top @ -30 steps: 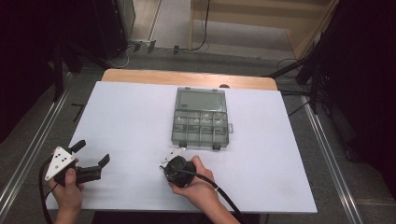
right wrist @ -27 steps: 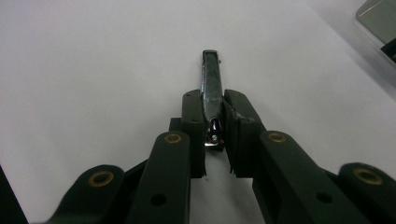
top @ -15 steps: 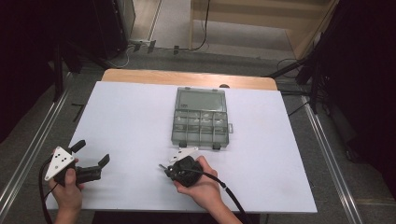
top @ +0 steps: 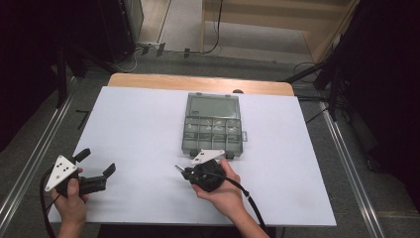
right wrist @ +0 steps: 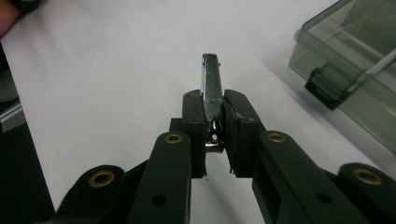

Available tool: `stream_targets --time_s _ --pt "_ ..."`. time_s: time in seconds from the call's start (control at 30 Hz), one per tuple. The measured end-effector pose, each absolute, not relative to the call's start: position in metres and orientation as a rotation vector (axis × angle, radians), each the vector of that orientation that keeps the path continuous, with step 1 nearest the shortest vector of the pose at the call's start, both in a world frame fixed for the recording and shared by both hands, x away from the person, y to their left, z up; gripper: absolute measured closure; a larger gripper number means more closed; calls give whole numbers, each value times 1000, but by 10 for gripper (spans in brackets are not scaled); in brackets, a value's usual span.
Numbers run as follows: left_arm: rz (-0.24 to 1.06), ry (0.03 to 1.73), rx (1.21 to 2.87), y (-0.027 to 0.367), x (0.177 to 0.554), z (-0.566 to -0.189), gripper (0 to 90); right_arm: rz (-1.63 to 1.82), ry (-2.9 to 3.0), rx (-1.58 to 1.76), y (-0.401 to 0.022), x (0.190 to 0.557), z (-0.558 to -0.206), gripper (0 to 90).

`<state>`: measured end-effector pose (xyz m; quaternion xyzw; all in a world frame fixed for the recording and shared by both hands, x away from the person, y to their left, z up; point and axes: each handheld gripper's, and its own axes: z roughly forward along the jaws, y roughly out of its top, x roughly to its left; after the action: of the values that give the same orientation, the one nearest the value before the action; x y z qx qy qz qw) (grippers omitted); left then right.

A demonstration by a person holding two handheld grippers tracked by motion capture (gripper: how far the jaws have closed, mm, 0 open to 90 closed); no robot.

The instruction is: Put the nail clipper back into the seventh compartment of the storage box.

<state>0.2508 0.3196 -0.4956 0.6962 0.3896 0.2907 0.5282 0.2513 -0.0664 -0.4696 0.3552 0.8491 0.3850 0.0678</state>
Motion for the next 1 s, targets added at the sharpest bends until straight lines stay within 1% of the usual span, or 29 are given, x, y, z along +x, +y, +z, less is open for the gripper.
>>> stream_targets --time_s 0.47,1.0 --pt "693 926 1664 319 251 -496 0 1219 2477 1102 -87 261 -454 815" --pt "692 924 1669 320 251 -495 0 1246 2382 1190 -113 276 -451 815"
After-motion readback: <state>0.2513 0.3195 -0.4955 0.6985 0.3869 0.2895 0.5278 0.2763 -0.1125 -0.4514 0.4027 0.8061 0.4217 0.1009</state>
